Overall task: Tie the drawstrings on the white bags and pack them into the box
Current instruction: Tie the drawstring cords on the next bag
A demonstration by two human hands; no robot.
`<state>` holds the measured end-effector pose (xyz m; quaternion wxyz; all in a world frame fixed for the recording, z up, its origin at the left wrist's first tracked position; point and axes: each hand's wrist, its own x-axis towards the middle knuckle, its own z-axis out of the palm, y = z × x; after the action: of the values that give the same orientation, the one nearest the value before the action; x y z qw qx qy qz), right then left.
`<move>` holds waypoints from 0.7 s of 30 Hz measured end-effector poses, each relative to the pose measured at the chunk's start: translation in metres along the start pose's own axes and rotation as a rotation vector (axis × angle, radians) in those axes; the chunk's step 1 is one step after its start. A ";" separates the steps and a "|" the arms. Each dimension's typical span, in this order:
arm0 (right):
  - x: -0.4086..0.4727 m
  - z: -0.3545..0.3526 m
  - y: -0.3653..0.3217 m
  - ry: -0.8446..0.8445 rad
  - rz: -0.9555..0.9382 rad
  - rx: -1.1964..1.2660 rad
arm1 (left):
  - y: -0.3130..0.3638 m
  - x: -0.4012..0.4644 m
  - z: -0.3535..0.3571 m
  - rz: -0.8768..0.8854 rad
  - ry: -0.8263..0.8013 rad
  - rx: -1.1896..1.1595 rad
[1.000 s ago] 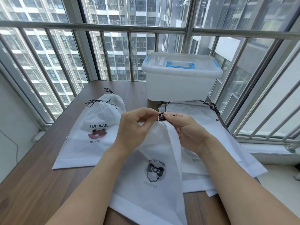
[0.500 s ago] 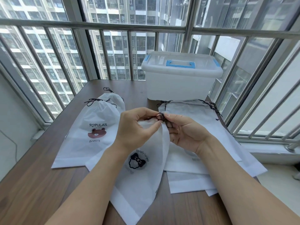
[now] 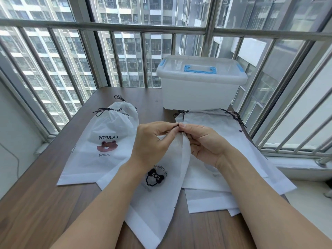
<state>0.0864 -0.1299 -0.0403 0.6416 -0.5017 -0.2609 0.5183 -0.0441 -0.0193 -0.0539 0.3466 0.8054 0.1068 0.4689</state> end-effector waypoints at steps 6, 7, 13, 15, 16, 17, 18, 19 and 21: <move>-0.005 -0.001 -0.011 0.096 -0.012 -0.054 | -0.005 0.004 -0.010 -0.284 -0.057 -0.096; -0.003 -0.004 -0.011 0.112 -0.028 -0.073 | -0.006 0.005 -0.013 -0.282 -0.060 -0.059; -0.004 -0.015 -0.017 0.212 -0.145 -0.252 | -0.017 0.010 -0.026 -0.256 -0.152 0.128; -0.004 -0.018 -0.019 0.283 -0.186 -0.381 | -0.020 0.012 -0.030 -0.247 -0.164 0.180; -0.005 -0.019 -0.020 0.317 -0.204 -0.437 | -0.021 0.012 -0.031 -0.241 -0.168 0.202; -0.006 -0.020 -0.021 0.340 -0.213 -0.471 | -0.022 0.013 -0.031 -0.235 -0.172 0.219; -0.007 -0.021 -0.022 0.346 -0.215 -0.490 | -0.023 0.014 -0.032 -0.229 -0.171 0.235; -0.008 -0.021 -0.022 0.342 -0.210 -0.503 | -0.024 0.015 -0.031 -0.225 -0.171 0.254; -0.009 -0.020 -0.021 0.321 -0.200 -0.557 | -0.025 0.015 -0.030 -0.223 -0.183 0.283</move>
<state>0.1090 -0.1449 -0.0265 0.5604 -0.7049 -0.3362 0.2759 -0.0567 0.0203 -0.0503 0.2878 0.8686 0.2280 0.3327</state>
